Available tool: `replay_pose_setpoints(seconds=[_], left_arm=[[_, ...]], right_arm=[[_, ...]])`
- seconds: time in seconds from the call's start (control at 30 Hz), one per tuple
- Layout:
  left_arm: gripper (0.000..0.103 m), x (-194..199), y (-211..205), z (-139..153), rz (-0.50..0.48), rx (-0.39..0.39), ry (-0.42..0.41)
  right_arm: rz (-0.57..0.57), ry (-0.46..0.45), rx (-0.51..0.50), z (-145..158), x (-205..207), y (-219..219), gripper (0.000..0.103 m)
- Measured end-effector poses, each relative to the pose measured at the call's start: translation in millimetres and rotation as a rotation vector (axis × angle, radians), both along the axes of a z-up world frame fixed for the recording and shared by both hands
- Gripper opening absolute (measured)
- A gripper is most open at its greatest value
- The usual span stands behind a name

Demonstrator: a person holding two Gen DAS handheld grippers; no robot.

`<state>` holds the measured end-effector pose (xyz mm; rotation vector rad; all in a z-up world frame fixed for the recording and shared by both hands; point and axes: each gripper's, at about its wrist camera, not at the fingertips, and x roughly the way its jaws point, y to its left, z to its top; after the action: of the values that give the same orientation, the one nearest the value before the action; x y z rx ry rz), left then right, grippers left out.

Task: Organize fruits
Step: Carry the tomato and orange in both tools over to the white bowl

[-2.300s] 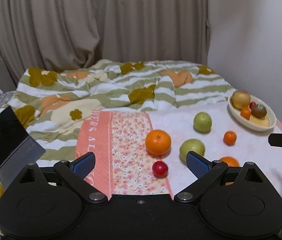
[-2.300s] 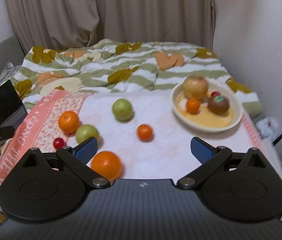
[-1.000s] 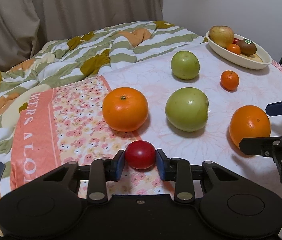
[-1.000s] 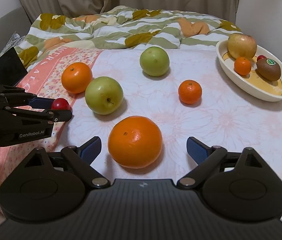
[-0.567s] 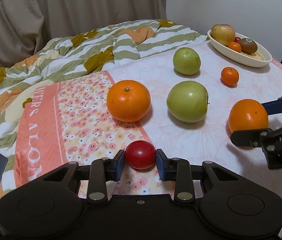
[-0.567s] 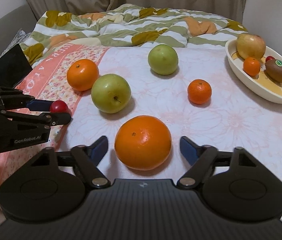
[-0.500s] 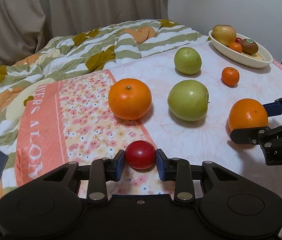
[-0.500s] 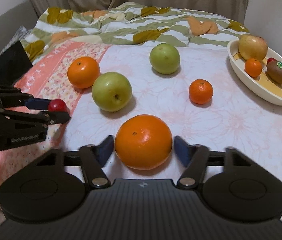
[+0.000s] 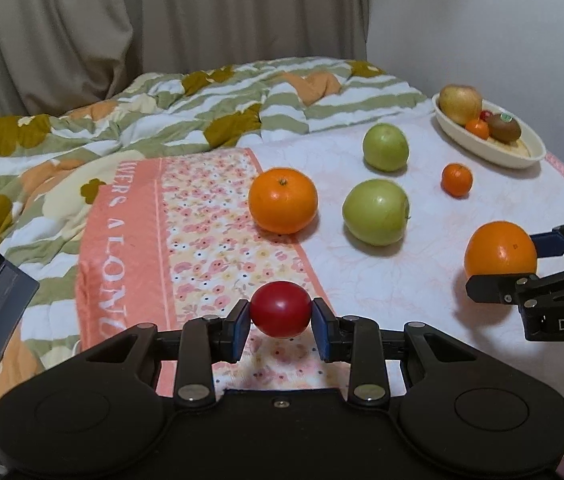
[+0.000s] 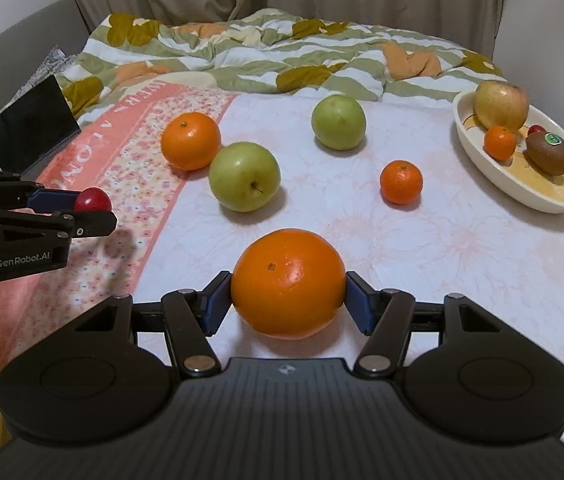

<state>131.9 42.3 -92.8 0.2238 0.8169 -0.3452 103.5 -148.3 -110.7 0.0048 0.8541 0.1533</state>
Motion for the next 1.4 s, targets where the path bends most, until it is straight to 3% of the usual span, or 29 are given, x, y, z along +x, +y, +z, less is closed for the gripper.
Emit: replay_pose_setpoints(seconds=[0.33, 0.63, 0.97, 1.4], left_arm=[[0.036, -32, -16, 40, 0.002, -0.063, -0.077], [0.036, -54, -55, 79, -0.003, -0.09, -0.134], [0.036, -63, -144, 104, 0.054, -0.105, -0.182], [0.036, -21, -270, 94, 0.102, -0.147, -0.15]], right_arm=[[-0.022, -0.046, 0.036, 36, -35, -13, 0.076], [-0.06, -0.096, 0.077, 74, -60, -61, 0.076], [-0.018, -0.144, 0.076, 104, -57, -157, 0.076], [0.065, -0.156, 0.032, 104, 3, -281, 0.076]])
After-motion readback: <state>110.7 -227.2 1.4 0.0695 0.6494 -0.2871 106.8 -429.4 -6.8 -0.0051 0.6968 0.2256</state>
